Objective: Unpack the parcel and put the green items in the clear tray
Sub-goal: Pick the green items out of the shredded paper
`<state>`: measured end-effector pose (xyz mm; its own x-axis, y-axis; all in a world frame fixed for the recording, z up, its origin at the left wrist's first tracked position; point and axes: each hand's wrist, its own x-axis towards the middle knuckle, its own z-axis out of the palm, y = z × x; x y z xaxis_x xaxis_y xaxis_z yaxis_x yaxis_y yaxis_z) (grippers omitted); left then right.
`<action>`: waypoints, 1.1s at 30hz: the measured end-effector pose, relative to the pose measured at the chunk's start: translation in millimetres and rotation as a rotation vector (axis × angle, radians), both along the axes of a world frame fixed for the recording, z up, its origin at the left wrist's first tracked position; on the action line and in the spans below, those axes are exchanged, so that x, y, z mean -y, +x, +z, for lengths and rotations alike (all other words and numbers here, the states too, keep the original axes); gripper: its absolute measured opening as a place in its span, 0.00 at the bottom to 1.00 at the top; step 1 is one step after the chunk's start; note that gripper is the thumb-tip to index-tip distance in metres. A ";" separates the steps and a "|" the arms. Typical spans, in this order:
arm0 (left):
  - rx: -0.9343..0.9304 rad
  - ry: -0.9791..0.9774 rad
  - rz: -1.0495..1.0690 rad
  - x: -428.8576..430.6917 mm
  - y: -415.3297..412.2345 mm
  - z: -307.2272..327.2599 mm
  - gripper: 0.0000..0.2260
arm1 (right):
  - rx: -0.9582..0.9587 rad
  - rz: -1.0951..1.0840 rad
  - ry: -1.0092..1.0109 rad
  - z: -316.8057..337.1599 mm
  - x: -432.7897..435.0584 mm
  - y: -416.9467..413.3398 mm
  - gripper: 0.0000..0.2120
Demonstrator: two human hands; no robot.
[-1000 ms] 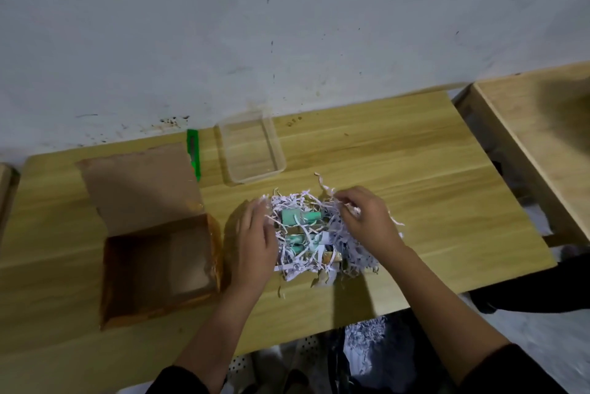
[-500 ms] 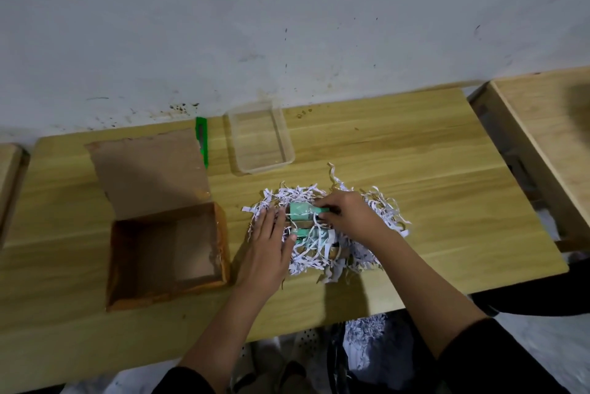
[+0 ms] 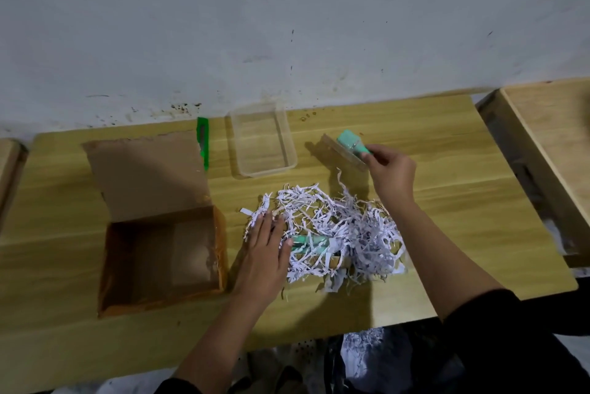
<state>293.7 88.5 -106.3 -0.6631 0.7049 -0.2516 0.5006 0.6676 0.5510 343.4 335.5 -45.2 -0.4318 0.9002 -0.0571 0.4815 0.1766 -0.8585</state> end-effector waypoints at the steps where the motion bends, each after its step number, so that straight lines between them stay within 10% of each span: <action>1: 0.003 0.003 0.005 -0.1 0.3 0.0 0.23 | 0.012 -0.036 -0.026 -5.2 -3.1 -3.6 0.12; 9: 0.055 0.106 0.052 -1.9 2.4 3.3 0.21 | 0.068 -0.177 -0.091 -33.5 -5.7 -17.5 0.11; 19: 0.077 0.451 0.231 -5.3 2.4 11.1 0.17 | 0.171 0.142 0.088 -6.4 33.8 13.3 0.14; 25: -0.074 0.072 -0.291 -2.2 10.3 15.1 0.22 | 0.120 0.634 0.010 -19.0 82.4 41.7 0.06; 33: 0.127 0.220 0.047 12.0 3.9 6.5 0.18 | 0.234 0.553 0.113 -32.0 71.1 90.8 0.08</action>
<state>297.7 76.5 -99.8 -0.6696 0.7208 -0.1792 0.3889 0.5458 0.7422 434.3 264.4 -77.2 -0.8247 0.5518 -0.1239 0.4657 0.5383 -0.7024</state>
